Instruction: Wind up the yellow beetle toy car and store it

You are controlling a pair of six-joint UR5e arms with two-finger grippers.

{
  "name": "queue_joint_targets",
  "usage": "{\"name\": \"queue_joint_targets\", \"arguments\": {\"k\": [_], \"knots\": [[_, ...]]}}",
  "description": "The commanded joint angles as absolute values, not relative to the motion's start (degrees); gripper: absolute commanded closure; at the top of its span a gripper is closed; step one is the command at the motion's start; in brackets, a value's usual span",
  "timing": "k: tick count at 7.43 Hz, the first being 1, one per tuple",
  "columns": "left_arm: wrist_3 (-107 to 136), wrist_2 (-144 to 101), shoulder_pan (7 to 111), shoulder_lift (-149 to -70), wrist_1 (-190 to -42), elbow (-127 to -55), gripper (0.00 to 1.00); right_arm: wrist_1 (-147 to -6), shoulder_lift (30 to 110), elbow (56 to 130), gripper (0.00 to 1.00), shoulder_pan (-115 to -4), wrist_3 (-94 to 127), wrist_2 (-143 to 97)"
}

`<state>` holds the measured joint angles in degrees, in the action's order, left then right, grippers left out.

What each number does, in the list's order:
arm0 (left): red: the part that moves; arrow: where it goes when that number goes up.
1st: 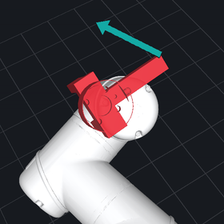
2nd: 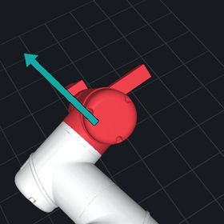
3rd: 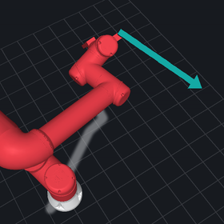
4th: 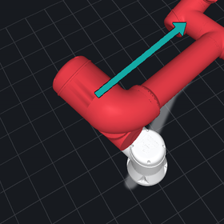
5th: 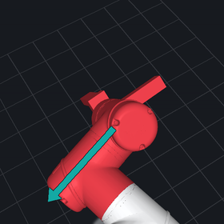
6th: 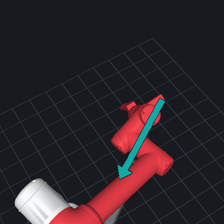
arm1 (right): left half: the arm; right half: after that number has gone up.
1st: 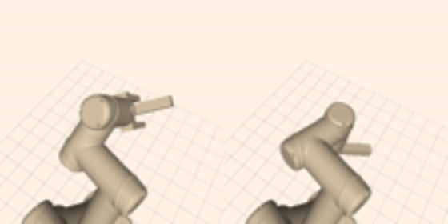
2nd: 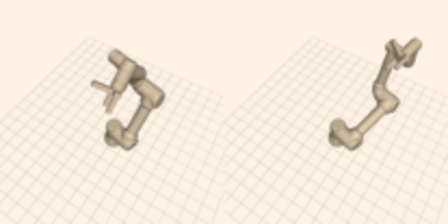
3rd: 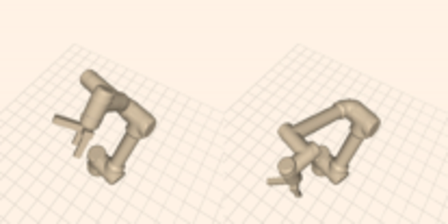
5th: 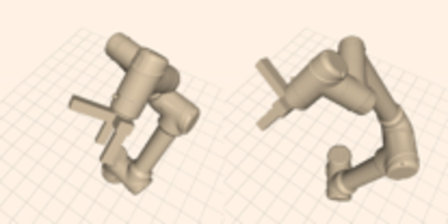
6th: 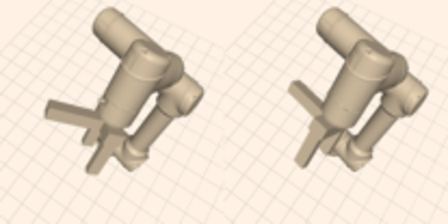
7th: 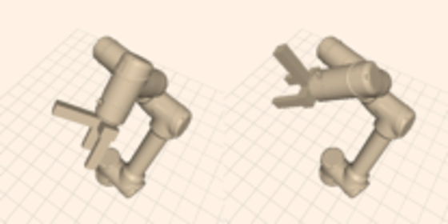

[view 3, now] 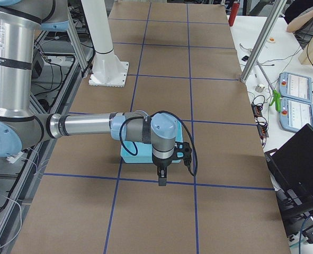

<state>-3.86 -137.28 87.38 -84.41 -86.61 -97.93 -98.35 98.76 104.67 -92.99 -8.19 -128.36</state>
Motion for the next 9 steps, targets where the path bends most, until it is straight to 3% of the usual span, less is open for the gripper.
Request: {"name": "queue_joint_targets", "arguments": {"k": [1,9], "knots": [[-5.0,-137.0,87.4,-84.1,-86.5,-98.3,0.01,-98.3,98.7,104.3,0.0,-93.0,-8.3,-128.4],[-6.5,-134.6,87.5,-84.1,-86.2,-97.6,0.01,-98.3,98.7,104.4,0.0,-93.0,-8.3,-128.6]]}}
